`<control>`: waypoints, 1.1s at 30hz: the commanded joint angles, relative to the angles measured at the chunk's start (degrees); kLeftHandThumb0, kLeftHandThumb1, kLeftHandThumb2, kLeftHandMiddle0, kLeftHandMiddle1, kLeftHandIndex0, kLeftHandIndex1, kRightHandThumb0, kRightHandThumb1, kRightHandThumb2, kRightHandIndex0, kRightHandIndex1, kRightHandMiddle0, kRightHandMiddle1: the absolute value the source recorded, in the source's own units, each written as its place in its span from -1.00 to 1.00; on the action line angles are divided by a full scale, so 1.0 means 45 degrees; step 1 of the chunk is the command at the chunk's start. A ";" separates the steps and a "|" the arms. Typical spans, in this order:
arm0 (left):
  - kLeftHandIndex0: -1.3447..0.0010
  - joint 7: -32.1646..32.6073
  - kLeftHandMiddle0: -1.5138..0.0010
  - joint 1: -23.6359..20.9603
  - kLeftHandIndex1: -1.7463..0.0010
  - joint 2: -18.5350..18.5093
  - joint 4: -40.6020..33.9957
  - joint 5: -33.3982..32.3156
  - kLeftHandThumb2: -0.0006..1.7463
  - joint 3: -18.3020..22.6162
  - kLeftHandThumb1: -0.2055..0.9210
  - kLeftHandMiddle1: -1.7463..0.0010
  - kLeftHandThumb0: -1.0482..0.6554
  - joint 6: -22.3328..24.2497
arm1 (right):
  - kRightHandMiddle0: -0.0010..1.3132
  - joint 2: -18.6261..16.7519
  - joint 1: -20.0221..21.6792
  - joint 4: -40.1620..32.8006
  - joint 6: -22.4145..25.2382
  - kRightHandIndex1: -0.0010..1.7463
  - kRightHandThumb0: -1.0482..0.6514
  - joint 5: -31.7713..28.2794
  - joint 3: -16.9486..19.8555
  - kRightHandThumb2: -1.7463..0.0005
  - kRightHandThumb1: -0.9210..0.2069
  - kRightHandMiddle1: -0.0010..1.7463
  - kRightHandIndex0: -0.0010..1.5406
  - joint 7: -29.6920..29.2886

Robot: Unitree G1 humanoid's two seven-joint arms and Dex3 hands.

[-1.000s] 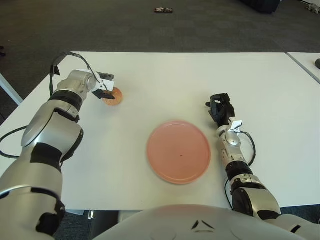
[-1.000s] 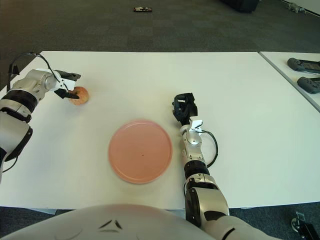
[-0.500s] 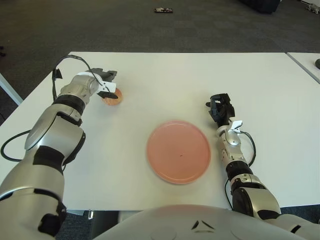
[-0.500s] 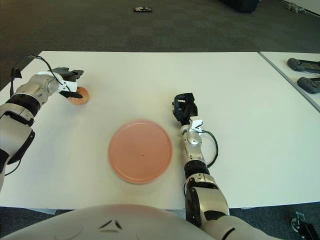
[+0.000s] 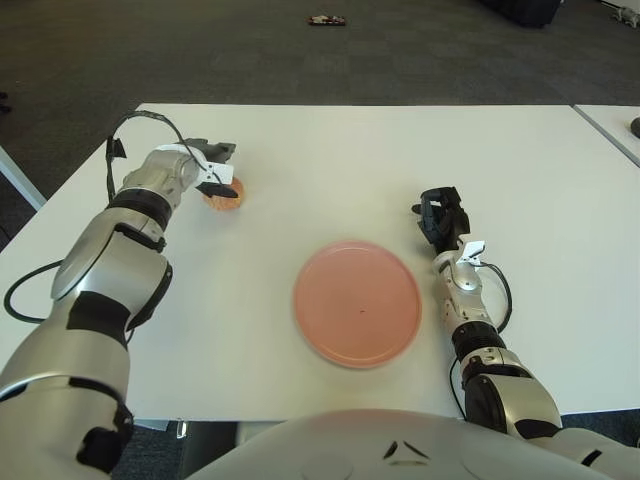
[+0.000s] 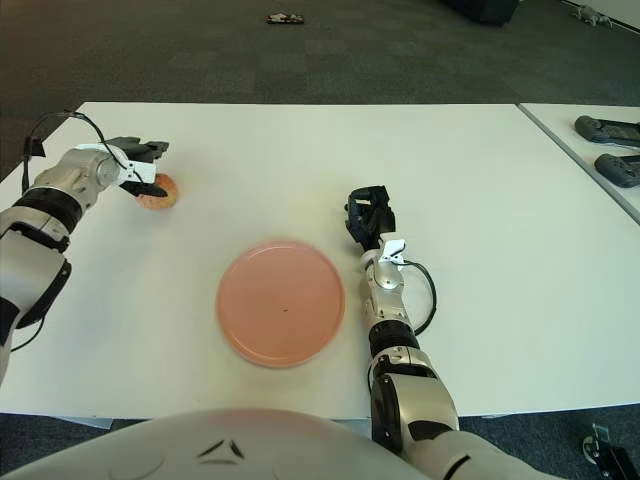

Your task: Put the apple into the plate.

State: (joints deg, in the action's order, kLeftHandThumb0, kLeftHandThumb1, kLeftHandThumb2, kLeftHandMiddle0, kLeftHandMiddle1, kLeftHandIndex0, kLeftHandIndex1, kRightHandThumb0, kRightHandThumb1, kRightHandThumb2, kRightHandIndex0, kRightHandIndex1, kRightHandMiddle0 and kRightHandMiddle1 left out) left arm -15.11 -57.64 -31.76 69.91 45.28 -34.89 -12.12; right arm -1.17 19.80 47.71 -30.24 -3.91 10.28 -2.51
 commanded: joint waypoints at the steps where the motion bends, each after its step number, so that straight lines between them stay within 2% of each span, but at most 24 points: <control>1: 1.00 -0.0207 1.00 -0.0049 1.00 0.0015 -0.0010 -0.0075 -0.62 0.0006 1.00 1.00 -1.00 -0.0126 | -0.70 -0.0028 -0.0575 0.0555 0.0594 0.71 -0.18 -0.0291 0.0213 0.41 -1.00 1.00 -0.49 -0.0050; 8: 1.00 -0.0271 1.00 -0.0053 1.00 0.0090 -0.0005 0.0095 -0.61 -0.0147 1.00 1.00 -1.00 -0.0123 | -0.70 -0.0034 -0.0557 0.0565 0.0658 0.71 -0.18 -0.0288 0.0247 0.41 -1.00 1.00 -0.51 -0.0056; 23: 1.00 -0.0859 1.00 -0.0162 1.00 0.0334 0.0449 0.0462 -0.45 -0.0711 1.00 1.00 -1.00 -0.0169 | -0.70 -0.0090 -0.0661 0.0395 0.0632 0.71 -0.18 -0.0287 0.0299 0.41 -1.00 1.00 -0.50 -0.0072; 33: 1.00 -0.0936 0.91 -0.0150 1.00 0.0260 0.0441 0.0708 -0.43 -0.0983 1.00 0.96 -1.00 -0.0300 | -0.70 -0.0147 -0.0726 0.0281 0.0692 0.70 -0.18 -0.0261 0.0282 0.41 -1.00 1.00 -0.52 -0.0125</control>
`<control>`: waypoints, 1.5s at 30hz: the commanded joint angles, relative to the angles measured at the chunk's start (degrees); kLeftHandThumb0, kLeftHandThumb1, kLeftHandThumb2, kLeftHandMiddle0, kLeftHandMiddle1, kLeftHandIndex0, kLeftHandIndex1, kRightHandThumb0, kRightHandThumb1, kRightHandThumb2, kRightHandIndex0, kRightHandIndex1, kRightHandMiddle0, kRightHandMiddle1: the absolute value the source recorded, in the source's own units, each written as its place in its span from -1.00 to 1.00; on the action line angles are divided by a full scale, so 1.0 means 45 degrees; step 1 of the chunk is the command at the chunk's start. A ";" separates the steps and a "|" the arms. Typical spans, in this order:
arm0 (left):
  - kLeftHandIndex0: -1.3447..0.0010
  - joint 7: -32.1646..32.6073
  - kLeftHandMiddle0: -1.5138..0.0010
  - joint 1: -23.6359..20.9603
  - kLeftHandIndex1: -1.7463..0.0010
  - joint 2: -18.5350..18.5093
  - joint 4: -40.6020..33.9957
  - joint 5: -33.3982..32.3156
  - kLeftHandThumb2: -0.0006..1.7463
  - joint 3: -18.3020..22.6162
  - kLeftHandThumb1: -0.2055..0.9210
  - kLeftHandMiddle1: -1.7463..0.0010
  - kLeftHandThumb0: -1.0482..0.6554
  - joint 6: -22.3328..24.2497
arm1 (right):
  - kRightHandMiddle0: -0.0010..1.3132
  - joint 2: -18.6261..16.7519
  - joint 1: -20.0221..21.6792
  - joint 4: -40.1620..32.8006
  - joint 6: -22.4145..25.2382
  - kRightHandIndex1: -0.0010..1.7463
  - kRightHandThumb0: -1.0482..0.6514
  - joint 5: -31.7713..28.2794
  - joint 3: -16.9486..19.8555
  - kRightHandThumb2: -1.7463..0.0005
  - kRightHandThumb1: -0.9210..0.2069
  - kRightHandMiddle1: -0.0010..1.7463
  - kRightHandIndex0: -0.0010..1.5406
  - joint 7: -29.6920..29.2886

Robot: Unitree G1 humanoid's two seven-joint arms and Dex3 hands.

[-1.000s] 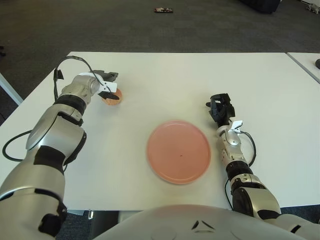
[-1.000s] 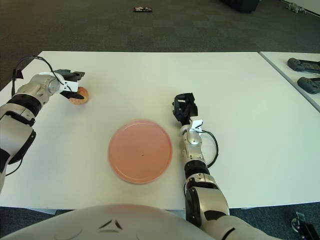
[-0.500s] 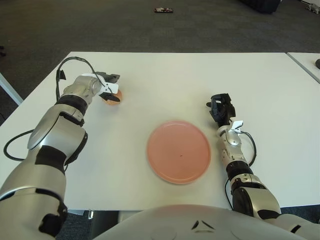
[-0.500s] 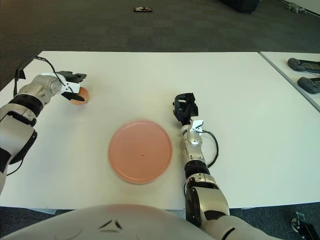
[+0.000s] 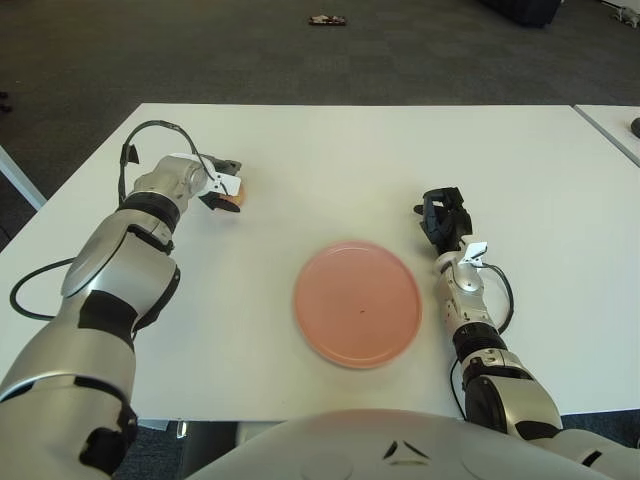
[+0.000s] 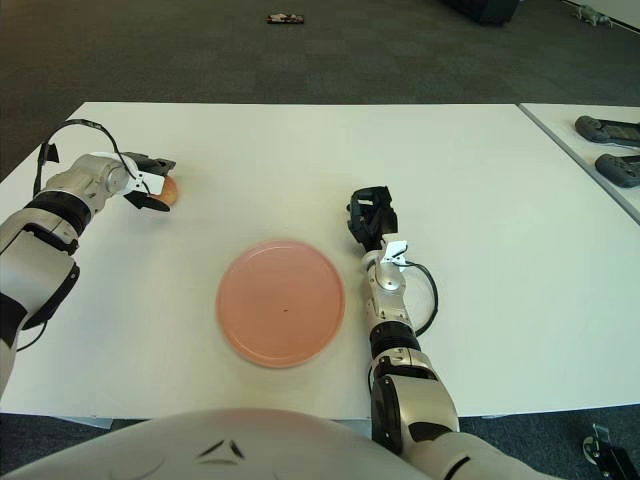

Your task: Put the apple into the plate.

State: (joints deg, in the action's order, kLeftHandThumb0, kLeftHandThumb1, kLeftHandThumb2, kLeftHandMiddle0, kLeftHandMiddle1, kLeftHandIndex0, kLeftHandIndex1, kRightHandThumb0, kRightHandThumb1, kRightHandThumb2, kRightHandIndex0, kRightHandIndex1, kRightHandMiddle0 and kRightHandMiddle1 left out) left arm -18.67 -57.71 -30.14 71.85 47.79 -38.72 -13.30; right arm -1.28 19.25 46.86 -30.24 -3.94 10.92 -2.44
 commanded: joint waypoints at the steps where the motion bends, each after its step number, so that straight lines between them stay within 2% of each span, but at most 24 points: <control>1: 1.00 -0.0134 0.90 -0.0129 1.00 -0.0094 0.0009 0.0155 -0.42 -0.0141 1.00 0.96 -1.00 -0.0021 | -0.70 -0.0128 -0.0608 0.0462 0.0702 0.70 -0.18 -0.0264 0.0146 0.41 -1.00 1.00 -0.52 -0.0137; 9: 1.00 -0.0078 0.91 -0.0021 1.00 0.0062 0.0105 0.0215 -0.38 -0.0235 1.00 0.97 -1.00 0.0135 | -0.70 -0.0172 -0.0604 0.0489 0.0710 0.70 -0.18 -0.0343 0.0203 0.41 -1.00 1.00 -0.53 -0.0063; 18: 1.00 -0.0080 0.90 0.0300 1.00 0.0607 0.0409 0.0216 -0.42 -0.0325 1.00 0.97 -1.00 0.0934 | -0.70 -0.0137 -0.0637 0.0521 0.0620 0.69 -0.18 -0.0282 0.0184 0.41 -1.00 1.00 -0.54 0.0028; 32: 1.00 0.0828 0.75 0.0460 1.00 0.0499 0.0394 0.0151 -0.50 -0.0420 1.00 0.92 -1.00 0.0684 | -0.70 -0.0159 -0.0689 0.0464 0.0604 0.69 -0.18 -0.0317 0.0206 0.41 -1.00 1.00 -0.51 0.0026; 45: 1.00 0.1221 0.84 0.0528 1.00 0.0670 0.0617 0.0325 -0.52 -0.0674 1.00 0.96 -1.00 0.0766 | -0.70 -0.0126 -0.0748 0.0382 0.0589 0.70 -0.18 -0.0440 0.0268 0.41 -1.00 1.00 -0.52 0.0145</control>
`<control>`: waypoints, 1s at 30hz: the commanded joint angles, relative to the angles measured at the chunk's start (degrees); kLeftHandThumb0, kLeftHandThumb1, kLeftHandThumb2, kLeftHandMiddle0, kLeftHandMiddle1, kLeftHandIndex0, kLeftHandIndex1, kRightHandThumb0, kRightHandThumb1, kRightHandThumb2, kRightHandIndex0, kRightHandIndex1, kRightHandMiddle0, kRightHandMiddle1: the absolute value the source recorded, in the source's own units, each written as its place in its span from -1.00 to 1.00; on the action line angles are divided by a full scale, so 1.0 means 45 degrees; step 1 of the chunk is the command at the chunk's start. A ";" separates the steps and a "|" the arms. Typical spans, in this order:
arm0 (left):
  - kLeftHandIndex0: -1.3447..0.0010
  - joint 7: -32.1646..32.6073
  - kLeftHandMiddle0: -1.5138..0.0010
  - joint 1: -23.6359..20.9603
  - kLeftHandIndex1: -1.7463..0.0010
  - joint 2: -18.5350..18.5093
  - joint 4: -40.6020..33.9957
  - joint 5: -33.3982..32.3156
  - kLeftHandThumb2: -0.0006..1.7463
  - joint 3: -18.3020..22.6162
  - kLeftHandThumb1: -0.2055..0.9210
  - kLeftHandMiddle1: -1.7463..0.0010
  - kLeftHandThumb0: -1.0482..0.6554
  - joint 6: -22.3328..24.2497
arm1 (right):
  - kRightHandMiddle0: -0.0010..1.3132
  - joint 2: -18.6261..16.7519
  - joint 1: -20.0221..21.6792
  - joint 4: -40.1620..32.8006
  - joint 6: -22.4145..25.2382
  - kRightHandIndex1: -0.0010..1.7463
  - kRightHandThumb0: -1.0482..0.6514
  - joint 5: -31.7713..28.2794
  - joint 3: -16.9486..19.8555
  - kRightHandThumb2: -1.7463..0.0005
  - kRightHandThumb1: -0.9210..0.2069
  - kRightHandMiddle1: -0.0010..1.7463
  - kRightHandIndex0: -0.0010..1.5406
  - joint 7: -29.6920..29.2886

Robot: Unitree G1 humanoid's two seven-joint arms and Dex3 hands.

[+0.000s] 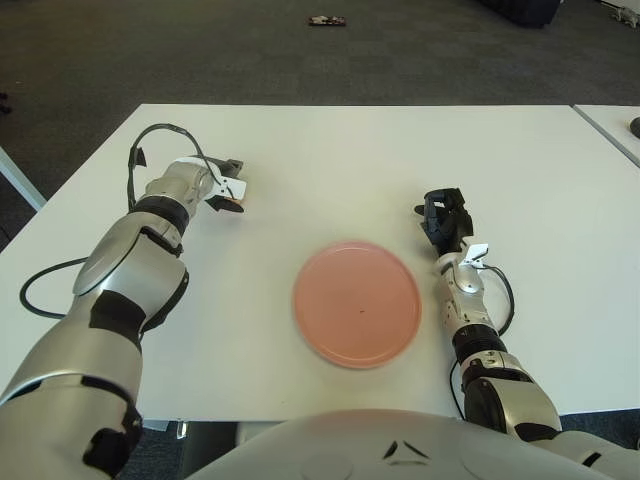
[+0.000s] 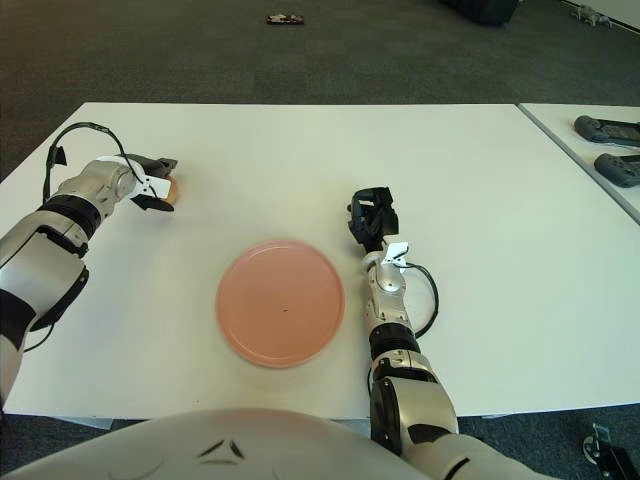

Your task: Put the apple into the plate.

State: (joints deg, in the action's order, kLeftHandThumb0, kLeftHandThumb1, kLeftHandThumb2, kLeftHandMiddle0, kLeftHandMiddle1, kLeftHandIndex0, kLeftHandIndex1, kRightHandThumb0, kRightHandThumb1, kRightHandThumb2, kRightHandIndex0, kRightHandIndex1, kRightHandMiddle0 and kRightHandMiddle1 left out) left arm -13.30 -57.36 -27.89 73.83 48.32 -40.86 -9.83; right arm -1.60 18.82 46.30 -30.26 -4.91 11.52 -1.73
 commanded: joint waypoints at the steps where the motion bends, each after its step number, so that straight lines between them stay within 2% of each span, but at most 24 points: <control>1: 1.00 0.0073 0.84 0.0473 1.00 0.0184 0.0188 0.0212 -0.53 -0.0212 1.00 0.96 -1.00 0.0005 | -0.70 -0.0039 -0.0653 0.0518 0.0592 0.70 -0.18 -0.0240 0.0139 0.41 -1.00 1.00 -0.52 0.0000; 15: 1.00 0.0468 0.72 0.0555 1.00 0.0164 0.0218 0.0109 -0.57 -0.0196 1.00 0.92 -1.00 -0.0021 | -0.70 0.0033 -0.0637 0.0582 0.0541 0.68 -0.18 -0.0351 0.0214 0.41 -1.00 1.00 -0.54 0.0078; 23: 1.00 0.0182 0.77 0.0518 1.00 0.0206 0.0310 0.0116 -0.53 -0.0215 1.00 0.94 -1.00 0.0158 | -0.70 0.0071 -0.0566 0.0705 0.0505 0.67 -0.18 -0.0451 0.0298 0.41 -1.00 1.00 -0.55 0.0208; 30: 0.94 -0.0536 0.60 0.0364 0.97 0.0248 0.0424 0.0387 -0.45 -0.0559 1.00 0.87 -1.00 0.0414 | -0.70 0.0101 -0.0537 0.0765 0.0492 0.67 -0.18 -0.0427 0.0312 0.41 -1.00 1.00 -0.54 0.0206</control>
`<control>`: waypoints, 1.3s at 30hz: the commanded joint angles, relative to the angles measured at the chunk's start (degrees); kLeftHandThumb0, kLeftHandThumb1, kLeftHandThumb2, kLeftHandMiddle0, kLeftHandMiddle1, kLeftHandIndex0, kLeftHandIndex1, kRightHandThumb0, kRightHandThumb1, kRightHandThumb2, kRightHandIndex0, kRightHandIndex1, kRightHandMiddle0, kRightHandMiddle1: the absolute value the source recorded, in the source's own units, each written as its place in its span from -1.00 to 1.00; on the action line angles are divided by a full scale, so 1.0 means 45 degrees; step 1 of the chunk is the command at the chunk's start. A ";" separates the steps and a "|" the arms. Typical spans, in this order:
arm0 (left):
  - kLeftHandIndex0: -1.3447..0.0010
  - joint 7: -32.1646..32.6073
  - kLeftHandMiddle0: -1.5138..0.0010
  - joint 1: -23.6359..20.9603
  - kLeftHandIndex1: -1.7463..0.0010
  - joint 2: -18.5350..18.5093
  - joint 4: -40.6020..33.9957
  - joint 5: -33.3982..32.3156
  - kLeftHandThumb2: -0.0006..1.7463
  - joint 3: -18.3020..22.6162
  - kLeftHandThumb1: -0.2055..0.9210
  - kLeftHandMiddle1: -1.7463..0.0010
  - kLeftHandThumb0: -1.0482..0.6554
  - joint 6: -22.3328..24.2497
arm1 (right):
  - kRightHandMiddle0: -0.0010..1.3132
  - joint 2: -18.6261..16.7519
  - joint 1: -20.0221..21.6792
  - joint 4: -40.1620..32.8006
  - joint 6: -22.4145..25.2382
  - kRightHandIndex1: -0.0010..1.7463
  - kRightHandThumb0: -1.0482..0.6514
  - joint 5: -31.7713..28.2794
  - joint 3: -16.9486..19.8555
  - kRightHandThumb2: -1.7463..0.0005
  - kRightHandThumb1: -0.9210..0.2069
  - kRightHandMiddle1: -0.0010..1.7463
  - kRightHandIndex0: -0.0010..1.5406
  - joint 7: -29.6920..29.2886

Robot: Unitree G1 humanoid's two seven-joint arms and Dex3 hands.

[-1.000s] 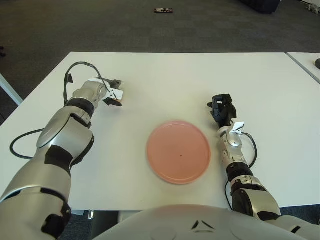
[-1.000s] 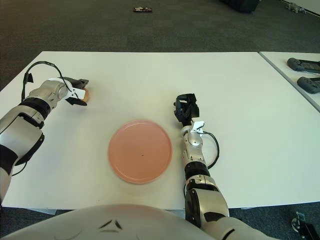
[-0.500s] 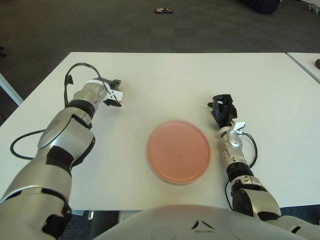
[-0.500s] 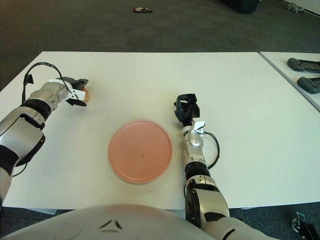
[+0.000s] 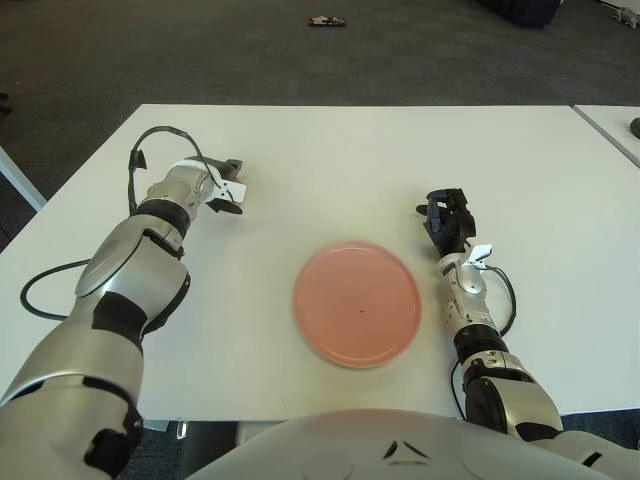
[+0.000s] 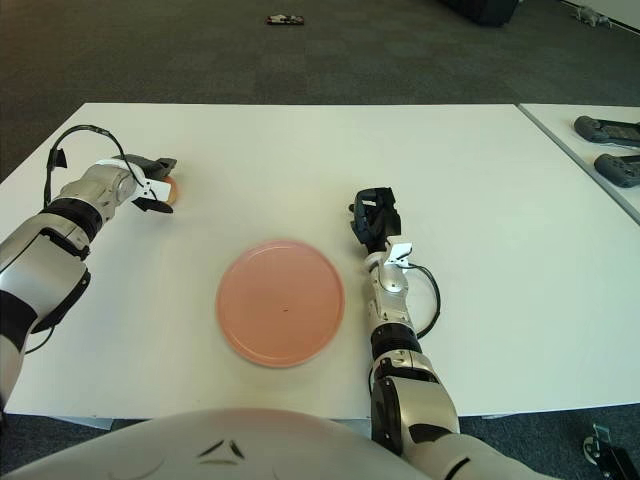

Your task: Put the apple into the plate.

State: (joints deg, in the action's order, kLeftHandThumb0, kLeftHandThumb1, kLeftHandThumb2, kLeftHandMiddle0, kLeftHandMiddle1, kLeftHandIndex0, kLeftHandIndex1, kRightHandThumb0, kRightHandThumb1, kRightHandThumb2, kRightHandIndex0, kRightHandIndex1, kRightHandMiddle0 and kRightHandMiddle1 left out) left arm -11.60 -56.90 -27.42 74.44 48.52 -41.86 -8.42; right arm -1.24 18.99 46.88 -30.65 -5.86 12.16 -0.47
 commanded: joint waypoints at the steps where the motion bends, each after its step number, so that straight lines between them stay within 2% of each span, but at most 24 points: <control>1: 0.96 -0.1122 0.54 0.0216 0.86 0.0152 0.0299 0.0387 -0.45 -0.0407 1.00 0.87 -1.00 0.0137 | -0.70 0.0035 -0.0559 0.0656 0.0585 0.67 -0.18 -0.0218 0.0174 0.41 -1.00 1.00 -0.54 -0.0074; 4: 0.99 -0.2066 0.45 -0.0008 0.73 0.0181 0.0275 0.0536 -0.43 -0.0673 1.00 0.85 -1.00 0.0184 | -0.70 0.0037 -0.0531 0.0696 0.0562 0.67 -0.18 -0.0199 0.0172 0.41 -1.00 1.00 -0.53 -0.0115; 8: 1.00 -0.2387 0.35 -0.0027 0.61 0.0221 0.0300 0.0583 -0.44 -0.0767 1.00 0.79 -1.00 0.0314 | -0.70 0.0034 -0.0543 0.0712 0.0500 0.67 -0.18 -0.0184 0.0169 0.41 -1.00 1.00 -0.53 -0.0136; 9: 1.00 -0.2435 0.35 -0.0036 0.59 0.0240 0.0289 0.0573 -0.44 -0.0765 1.00 0.76 -1.00 0.0383 | -0.70 0.0051 -0.0529 0.0737 0.0496 0.67 -0.18 -0.0183 0.0176 0.41 -1.00 1.00 -0.53 -0.0140; 10: 1.00 -0.2469 0.39 -0.0042 0.58 0.0253 0.0279 0.0562 -0.46 -0.0767 1.00 0.64 -1.00 0.0436 | -0.70 0.0063 -0.0518 0.0755 0.0493 0.67 -0.18 -0.0182 0.0182 0.41 -1.00 1.00 -0.52 -0.0143; 12: 1.00 -0.2351 0.47 0.0003 0.56 0.0262 0.0228 0.0506 -0.52 -0.0729 1.00 0.44 -1.00 0.0582 | -0.70 0.0086 -0.0495 0.0798 0.0484 0.67 -0.18 -0.0178 0.0188 0.41 -1.00 1.00 -0.52 -0.0155; 15: 1.00 -0.1842 0.50 0.0290 0.54 0.0224 0.0187 0.0330 -0.60 -0.0561 1.00 0.33 -1.00 0.0618 | -0.70 0.0132 -0.0449 0.0878 0.0514 0.66 -0.18 -0.0212 0.0214 0.41 -1.00 1.00 -0.52 -0.0131; 17: 1.00 -0.1676 0.50 0.0413 0.43 0.0189 0.0182 0.0170 -0.70 -0.0402 0.98 0.21 -1.00 0.0504 | -0.70 0.0141 -0.0420 0.0930 0.0525 0.66 -0.18 -0.0233 0.0229 0.41 -1.00 1.00 -0.53 -0.0129; 24: 1.00 -0.1190 0.43 0.0655 0.26 0.0135 0.0164 -0.0084 -0.84 -0.0099 0.87 0.01 -0.93 0.0218 | -0.69 0.0167 -0.0378 0.1038 0.0458 0.64 -0.18 -0.0299 0.0291 0.41 -0.99 1.00 -0.55 -0.0020; 32: 1.00 -0.0781 0.34 0.0718 0.12 0.0131 0.0194 0.0192 -0.86 -0.0387 0.68 -0.21 -0.76 -0.0105 | -0.68 0.0187 -0.0317 0.1133 0.0420 0.64 -0.18 -0.0311 0.0370 0.38 -0.96 1.00 -0.54 -0.0010; 33: 1.00 -0.0697 0.35 0.0745 0.12 0.0191 0.0243 0.0243 -0.79 -0.0445 0.59 -0.23 -0.73 -0.0063 | -0.68 0.0193 -0.0315 0.1139 0.0410 0.64 -0.18 -0.0304 0.0376 0.38 -0.96 1.00 -0.53 -0.0009; 36: 1.00 -0.0442 0.37 0.0828 0.07 0.0282 0.0337 0.0300 -0.37 -0.0527 0.19 -0.26 -0.64 -0.0010 | -0.68 0.0202 -0.0303 0.1171 0.0360 0.64 -0.18 -0.0299 0.0394 0.38 -0.97 1.00 -0.52 0.0029; 39: 1.00 -0.0153 0.38 0.0903 0.03 0.0278 0.0351 0.0357 -0.23 -0.0599 0.06 -0.27 -0.60 -0.0010 | -0.69 0.0202 -0.0295 0.1200 0.0316 0.64 -0.18 -0.0301 0.0407 0.39 -0.97 1.00 -0.51 0.0079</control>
State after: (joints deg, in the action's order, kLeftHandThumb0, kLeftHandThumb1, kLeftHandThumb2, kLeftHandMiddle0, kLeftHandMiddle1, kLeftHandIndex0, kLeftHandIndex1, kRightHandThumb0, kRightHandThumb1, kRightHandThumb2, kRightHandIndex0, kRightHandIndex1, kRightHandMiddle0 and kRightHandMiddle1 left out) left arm -12.10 -56.71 -27.17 74.51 48.79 -43.30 -8.12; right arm -0.46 20.05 49.34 -31.71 -6.10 13.37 0.05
